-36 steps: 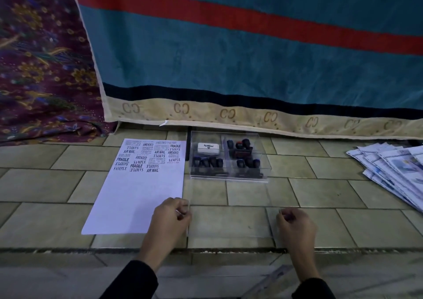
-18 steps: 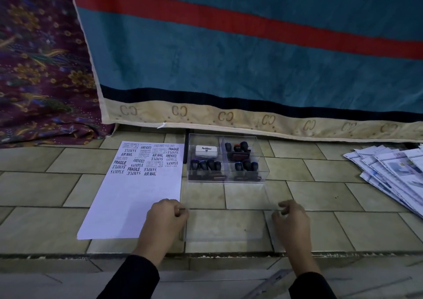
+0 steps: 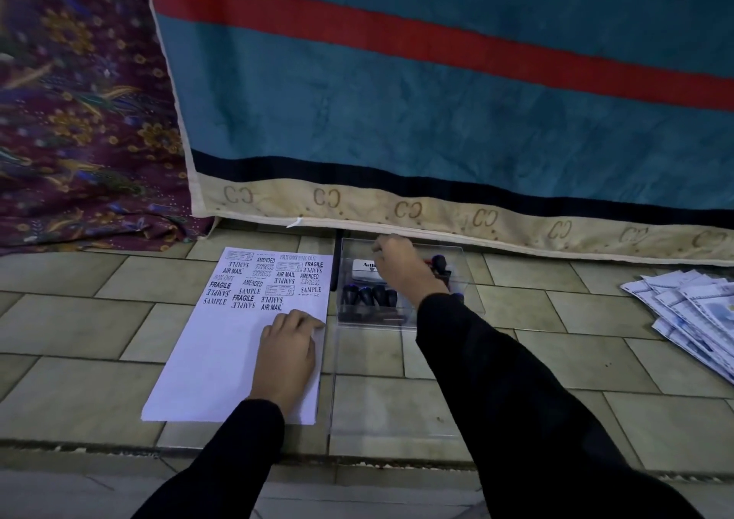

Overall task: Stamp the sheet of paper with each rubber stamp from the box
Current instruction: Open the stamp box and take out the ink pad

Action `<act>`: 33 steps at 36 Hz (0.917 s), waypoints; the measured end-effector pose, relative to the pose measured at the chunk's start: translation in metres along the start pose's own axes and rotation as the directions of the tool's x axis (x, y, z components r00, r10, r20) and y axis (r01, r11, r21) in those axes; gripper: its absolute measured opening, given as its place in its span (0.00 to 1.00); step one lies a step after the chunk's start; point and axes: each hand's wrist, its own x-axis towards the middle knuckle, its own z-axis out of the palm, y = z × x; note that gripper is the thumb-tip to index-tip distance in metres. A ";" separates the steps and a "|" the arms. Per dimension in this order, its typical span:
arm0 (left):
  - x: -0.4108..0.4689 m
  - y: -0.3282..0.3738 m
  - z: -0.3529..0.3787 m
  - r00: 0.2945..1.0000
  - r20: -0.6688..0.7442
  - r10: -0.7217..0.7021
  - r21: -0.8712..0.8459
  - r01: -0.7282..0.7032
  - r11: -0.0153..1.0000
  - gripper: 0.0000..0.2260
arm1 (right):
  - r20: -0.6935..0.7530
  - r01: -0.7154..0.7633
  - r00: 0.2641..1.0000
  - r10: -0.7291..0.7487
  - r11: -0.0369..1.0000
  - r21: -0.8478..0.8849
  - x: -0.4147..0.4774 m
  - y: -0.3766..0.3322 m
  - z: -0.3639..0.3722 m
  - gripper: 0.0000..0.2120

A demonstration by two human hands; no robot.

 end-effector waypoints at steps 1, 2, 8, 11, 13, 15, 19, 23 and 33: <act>-0.001 0.000 0.001 1.000 -0.003 -0.007 -0.002 0.007 1.000 0.16 | 0.030 -0.018 0.999 0.019 1.000 -0.025 0.007 -0.001 0.003 0.13; -0.001 0.000 0.002 1.000 -0.004 -0.011 -0.005 0.011 1.000 0.16 | 0.050 -0.029 0.998 0.031 0.998 -0.055 0.012 -0.002 0.006 0.13; -0.001 -0.001 0.005 1.000 -0.014 -0.011 -0.012 0.011 1.000 0.17 | 0.128 -0.075 0.987 0.094 0.987 -0.143 0.032 0.005 0.028 0.13; -0.001 -0.001 0.006 1.000 -0.022 -0.004 -0.002 0.004 1.000 0.17 | 0.183 -0.091 0.977 0.111 0.989 -0.118 0.039 0.010 0.037 0.12; 0.000 -0.002 0.007 1.000 -0.025 0.000 0.003 0.000 1.000 0.17 | 0.245 -0.087 0.963 0.112 0.990 -0.111 0.042 0.016 0.046 0.12; 0.000 -0.002 0.007 1.000 -0.025 0.003 0.011 -0.003 1.000 0.17 | 0.232 -0.104 0.966 0.117 0.992 -0.069 0.047 0.020 0.051 0.12; 0.001 -0.002 0.007 0.999 -0.035 0.004 0.015 -0.004 1.000 0.17 | 0.273 -0.107 0.956 0.109 0.994 -0.024 0.054 0.026 0.055 0.12; 0.001 -0.003 0.008 1.000 -0.031 0.006 0.014 -0.005 1.000 0.16 | 0.211 -0.150 0.967 0.142 0.988 0.022 0.047 0.017 0.044 0.12; 0.003 -0.008 0.005 0.999 -0.013 -0.047 -0.176 0.044 0.983 0.15 | 0.016 -0.012 1.000 0.009 0.978 0.206 0.017 0.008 0.008 0.07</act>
